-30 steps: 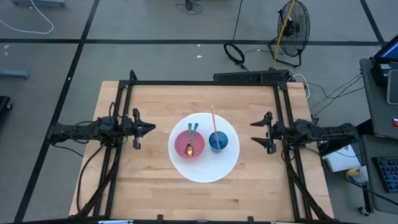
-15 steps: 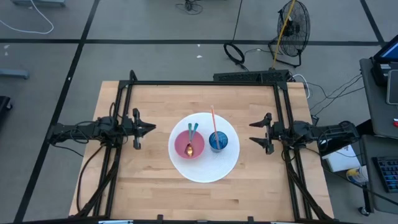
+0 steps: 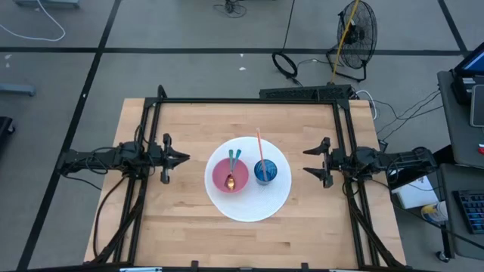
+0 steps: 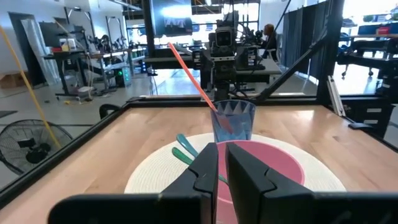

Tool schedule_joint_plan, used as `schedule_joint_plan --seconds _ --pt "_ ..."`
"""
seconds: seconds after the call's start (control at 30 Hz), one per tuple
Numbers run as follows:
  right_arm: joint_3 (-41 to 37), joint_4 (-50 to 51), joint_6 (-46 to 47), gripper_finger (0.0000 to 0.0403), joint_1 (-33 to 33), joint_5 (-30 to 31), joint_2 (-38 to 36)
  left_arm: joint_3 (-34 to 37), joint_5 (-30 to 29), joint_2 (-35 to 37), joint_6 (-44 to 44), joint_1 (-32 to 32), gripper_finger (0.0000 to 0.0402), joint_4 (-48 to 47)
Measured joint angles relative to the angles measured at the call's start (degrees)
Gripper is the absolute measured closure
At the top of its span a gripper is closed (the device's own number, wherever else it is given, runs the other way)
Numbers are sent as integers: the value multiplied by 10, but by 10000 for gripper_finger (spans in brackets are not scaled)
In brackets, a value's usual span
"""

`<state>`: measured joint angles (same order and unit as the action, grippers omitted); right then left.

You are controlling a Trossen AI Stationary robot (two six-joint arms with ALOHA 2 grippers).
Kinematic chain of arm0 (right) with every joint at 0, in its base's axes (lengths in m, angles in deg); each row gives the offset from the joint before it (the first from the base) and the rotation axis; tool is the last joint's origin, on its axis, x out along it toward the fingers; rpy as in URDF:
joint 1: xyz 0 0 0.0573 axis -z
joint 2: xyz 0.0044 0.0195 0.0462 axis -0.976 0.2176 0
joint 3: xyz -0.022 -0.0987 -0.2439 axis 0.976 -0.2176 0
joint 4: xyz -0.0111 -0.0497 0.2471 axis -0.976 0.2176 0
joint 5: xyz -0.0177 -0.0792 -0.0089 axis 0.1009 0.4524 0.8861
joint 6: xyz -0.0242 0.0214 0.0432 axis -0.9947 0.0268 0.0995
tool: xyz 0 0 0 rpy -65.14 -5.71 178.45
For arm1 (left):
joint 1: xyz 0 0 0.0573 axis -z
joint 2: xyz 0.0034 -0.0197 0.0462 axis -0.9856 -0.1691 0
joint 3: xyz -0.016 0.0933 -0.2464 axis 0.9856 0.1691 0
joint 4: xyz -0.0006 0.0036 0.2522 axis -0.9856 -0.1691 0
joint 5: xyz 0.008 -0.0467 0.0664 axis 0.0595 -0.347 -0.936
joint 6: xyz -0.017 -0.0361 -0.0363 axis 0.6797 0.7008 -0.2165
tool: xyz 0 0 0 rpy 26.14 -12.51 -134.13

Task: Pick & Place Utensil
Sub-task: Return to Home Position

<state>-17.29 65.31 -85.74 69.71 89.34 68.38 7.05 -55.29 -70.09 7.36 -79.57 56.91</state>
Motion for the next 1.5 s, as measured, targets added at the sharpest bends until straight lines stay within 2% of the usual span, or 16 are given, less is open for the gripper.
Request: schedule_joint_plan --seconds 0.3,0.67,1.5 --pt "0 -6 3 110 0 0 0 0 0 0 5 0 364 2" --pt "0 -119 3 110 0 5 0 3 -1 0 7 0 364 24" --pt "0 -125 3 110 0 2 0 2 -1 0 6 0 364 27"
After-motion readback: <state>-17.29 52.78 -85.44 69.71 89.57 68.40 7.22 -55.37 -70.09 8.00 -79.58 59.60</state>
